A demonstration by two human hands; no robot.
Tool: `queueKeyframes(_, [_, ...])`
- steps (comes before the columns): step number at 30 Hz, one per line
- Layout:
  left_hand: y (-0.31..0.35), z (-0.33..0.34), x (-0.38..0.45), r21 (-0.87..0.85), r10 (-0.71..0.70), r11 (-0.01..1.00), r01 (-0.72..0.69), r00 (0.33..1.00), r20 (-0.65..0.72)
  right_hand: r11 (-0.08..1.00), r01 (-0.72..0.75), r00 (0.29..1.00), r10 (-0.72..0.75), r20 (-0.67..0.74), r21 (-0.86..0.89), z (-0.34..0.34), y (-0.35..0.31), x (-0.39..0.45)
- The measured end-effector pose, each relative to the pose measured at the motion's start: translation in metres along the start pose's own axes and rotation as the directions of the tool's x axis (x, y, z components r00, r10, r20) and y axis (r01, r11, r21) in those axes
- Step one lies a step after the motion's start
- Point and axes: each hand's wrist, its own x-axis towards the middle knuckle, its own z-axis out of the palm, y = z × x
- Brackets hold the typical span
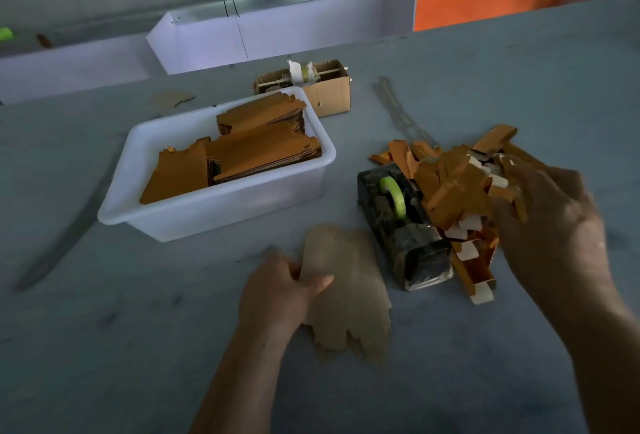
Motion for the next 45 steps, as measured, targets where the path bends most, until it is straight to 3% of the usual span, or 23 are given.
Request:
queueKeyframes(6, [-0.005,0.002,0.005,-0.192,-0.031,0.981,0.023,0.999,-0.037,0.981,0.136,0.99,-0.131,-0.043,0.136,-0.006,-0.011,-0.03])
queueKeyframes(10, [-0.002,-0.01,-0.003,-0.509,-0.059,0.856,0.092,0.995,0.079,0.941,0.184,0.982,-0.186,-0.02,0.283,-0.015,-0.024,-0.045])
queueKeyframes(12, [0.001,-0.019,-0.011,-0.63,-0.015,0.769,0.109,0.988,0.152,0.91,0.151,0.981,-0.187,0.058,0.387,-0.018,-0.031,-0.053])
queueKeyframes(16, [0.015,-0.032,-0.03,-0.79,0.099,0.597,0.141,0.964,0.246,0.848,-0.064,0.931,-0.139,0.337,0.526,-0.014,-0.048,-0.071])
queueKeyframes(20, [0.025,-0.031,-0.044,-0.844,0.176,0.525,0.109,0.957,0.232,0.803,-0.186,0.849,-0.159,0.504,0.567,-0.001,-0.058,-0.084])
queueKeyframes(26, [0.029,-0.019,-0.052,-0.844,0.222,0.536,0.026,0.96,0.17,0.571,-0.513,0.762,-0.041,0.647,0.64,0.011,-0.054,-0.084])
queueKeyframes(33, [0.025,-0.015,-0.049,-0.717,0.239,0.697,-0.014,0.947,0.214,0.525,-0.468,0.81,-0.068,0.583,0.711,0.012,-0.047,-0.084])
queueKeyframes(38, [0.027,-0.012,-0.05,-0.702,0.232,0.712,-0.025,0.952,0.201,0.587,-0.378,0.849,-0.089,0.522,0.716,0.011,-0.047,-0.084])
queueKeyframes(42, [0.031,-0.003,-0.055,-0.607,0.226,0.777,-0.166,0.974,0.023,0.828,-0.079,0.929,-0.14,0.342,0.555,0.009,-0.051,-0.091])
queueKeyframes(45, [0.037,0.0,-0.059,-0.572,0.25,0.785,-0.239,0.966,-0.062,0.811,-0.028,0.944,-0.17,0.282,0.584,0.007,-0.057,-0.096])
